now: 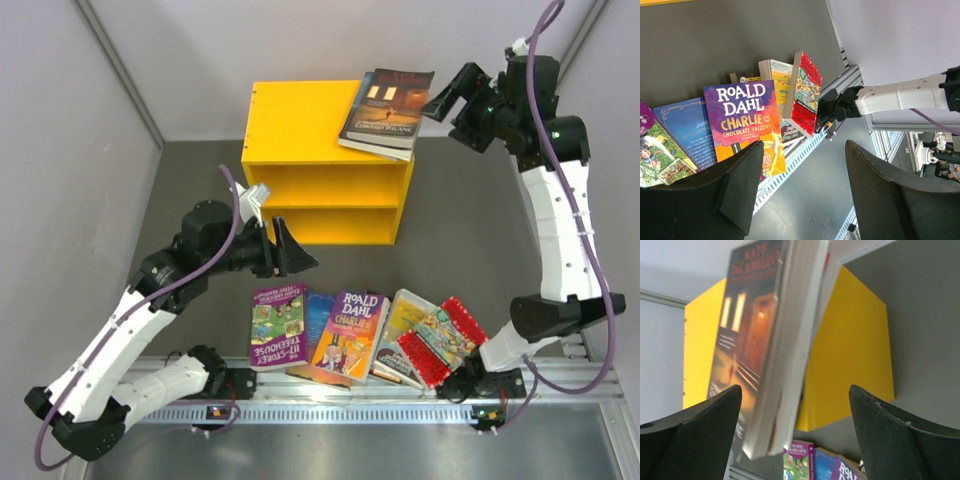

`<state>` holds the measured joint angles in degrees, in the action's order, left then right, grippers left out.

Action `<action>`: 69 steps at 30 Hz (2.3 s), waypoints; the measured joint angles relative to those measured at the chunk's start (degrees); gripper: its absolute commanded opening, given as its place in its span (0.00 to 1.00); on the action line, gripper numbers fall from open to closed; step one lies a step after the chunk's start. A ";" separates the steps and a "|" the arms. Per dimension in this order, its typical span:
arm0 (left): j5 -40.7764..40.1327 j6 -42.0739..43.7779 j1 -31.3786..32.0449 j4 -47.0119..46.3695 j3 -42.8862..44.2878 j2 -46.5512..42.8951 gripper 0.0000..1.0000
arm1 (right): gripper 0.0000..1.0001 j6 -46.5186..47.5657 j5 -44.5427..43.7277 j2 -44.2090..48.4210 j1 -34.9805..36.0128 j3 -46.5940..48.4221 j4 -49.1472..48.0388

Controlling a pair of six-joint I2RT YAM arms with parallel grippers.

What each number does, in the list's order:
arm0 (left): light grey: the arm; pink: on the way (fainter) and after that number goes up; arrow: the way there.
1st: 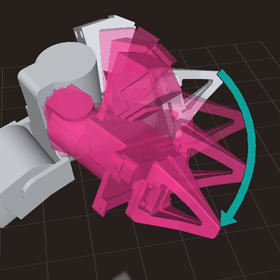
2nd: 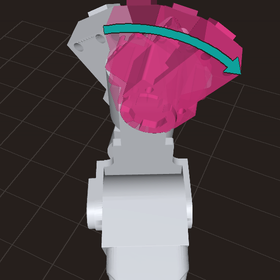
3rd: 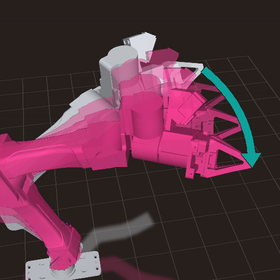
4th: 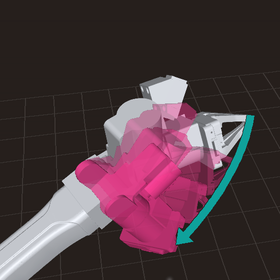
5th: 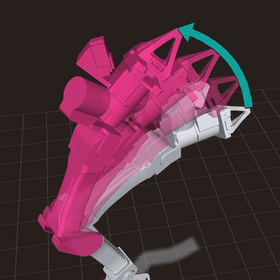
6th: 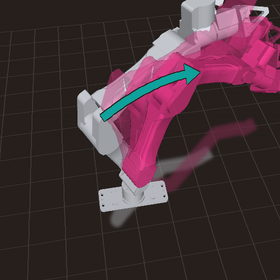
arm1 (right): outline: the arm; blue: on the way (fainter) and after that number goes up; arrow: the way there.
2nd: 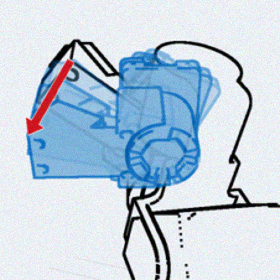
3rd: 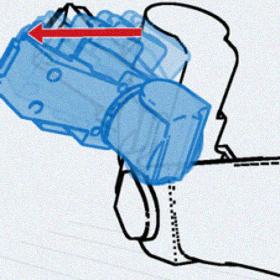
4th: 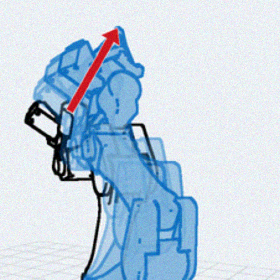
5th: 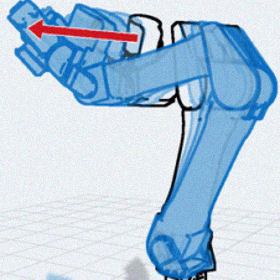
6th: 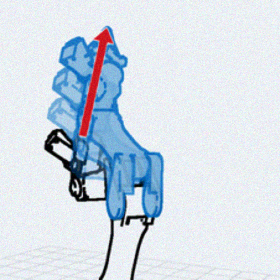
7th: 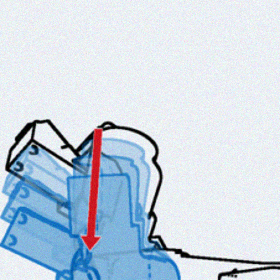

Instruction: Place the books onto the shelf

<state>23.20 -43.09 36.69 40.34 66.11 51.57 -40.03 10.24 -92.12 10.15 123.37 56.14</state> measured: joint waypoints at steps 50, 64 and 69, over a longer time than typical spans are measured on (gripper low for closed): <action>-9.66 2.75 -0.76 9.35 -18.38 5.77 0.65 | 1.00 -21.77 2.93 46.90 33.64 -88.28 -12.83; -6.25 3.85 -0.76 7.91 -24.41 10.56 0.64 | 1.00 -30.14 0.76 33.46 38.84 -93.44 -33.88; -5.25 3.80 -0.76 7.67 -26.51 9.11 0.63 | 0.96 -30.69 -2.89 24.79 42.80 -91.23 -37.03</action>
<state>17.96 -39.29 35.92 48.01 39.59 60.69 -70.72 7.35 -67.33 52.95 32.14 19.11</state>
